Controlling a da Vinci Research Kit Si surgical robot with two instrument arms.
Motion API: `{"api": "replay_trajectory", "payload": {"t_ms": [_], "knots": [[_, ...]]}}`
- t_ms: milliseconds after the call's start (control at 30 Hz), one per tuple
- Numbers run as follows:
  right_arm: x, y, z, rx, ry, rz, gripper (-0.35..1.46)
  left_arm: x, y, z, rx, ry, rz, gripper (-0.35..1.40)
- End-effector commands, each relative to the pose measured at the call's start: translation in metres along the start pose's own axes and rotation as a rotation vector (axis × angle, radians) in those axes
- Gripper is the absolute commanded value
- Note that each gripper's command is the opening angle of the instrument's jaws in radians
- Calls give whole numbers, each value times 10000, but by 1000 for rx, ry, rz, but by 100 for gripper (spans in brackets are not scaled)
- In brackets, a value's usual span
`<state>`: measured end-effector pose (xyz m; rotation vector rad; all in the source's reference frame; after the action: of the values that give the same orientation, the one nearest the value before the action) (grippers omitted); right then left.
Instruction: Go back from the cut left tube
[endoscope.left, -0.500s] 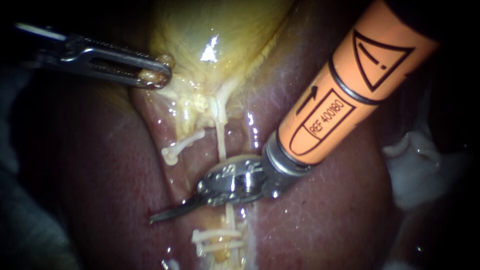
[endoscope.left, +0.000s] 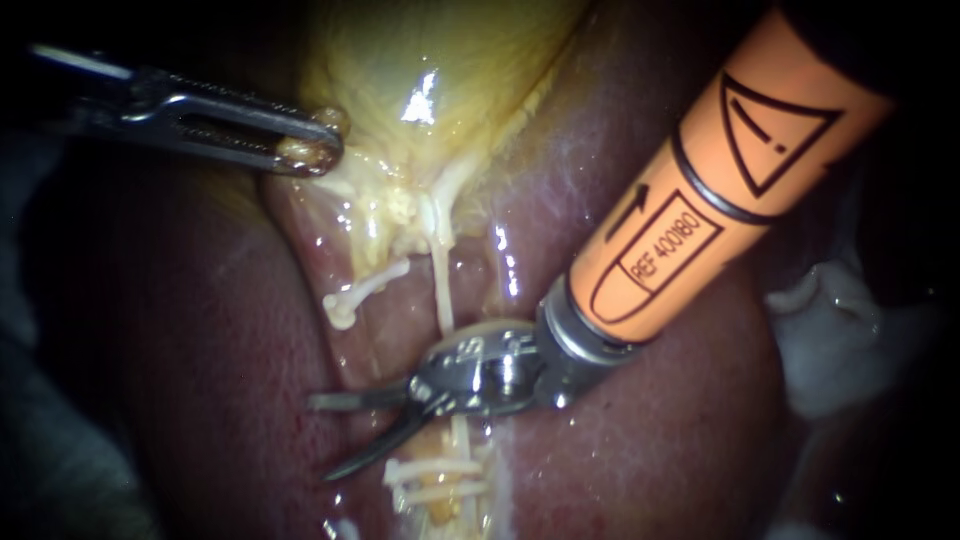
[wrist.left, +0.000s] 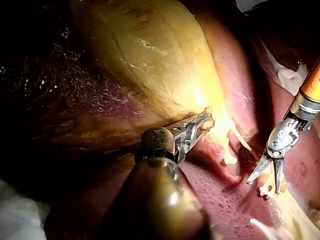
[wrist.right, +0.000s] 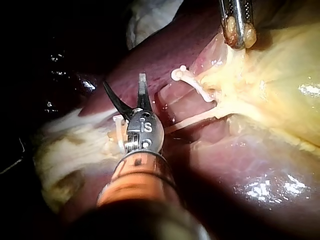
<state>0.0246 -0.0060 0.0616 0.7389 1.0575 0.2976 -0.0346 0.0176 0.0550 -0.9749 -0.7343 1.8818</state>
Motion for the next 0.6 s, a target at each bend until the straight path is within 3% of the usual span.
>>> {"api": "replay_trajectory", "payload": {"t_ms": [33,233,300,500,600], "knots": [[1,-3,-11,-30,8,-23,143,0,-1,0,-1,-1,0,-35],[4,-18,-93,-193,27,-121,145,0,-2,1,-1,-1,1,-35],[5,-20,-122,-241,2,-162,145,0,-2,1,-1,-1,1,-35],[0,-24,-179,-362,-203,-249,141,-1,-2,1,-1,0,1,-35],[-2,-23,-196,-400,-260,-276,140,-1,-2,2,0,0,1,-35]]}}
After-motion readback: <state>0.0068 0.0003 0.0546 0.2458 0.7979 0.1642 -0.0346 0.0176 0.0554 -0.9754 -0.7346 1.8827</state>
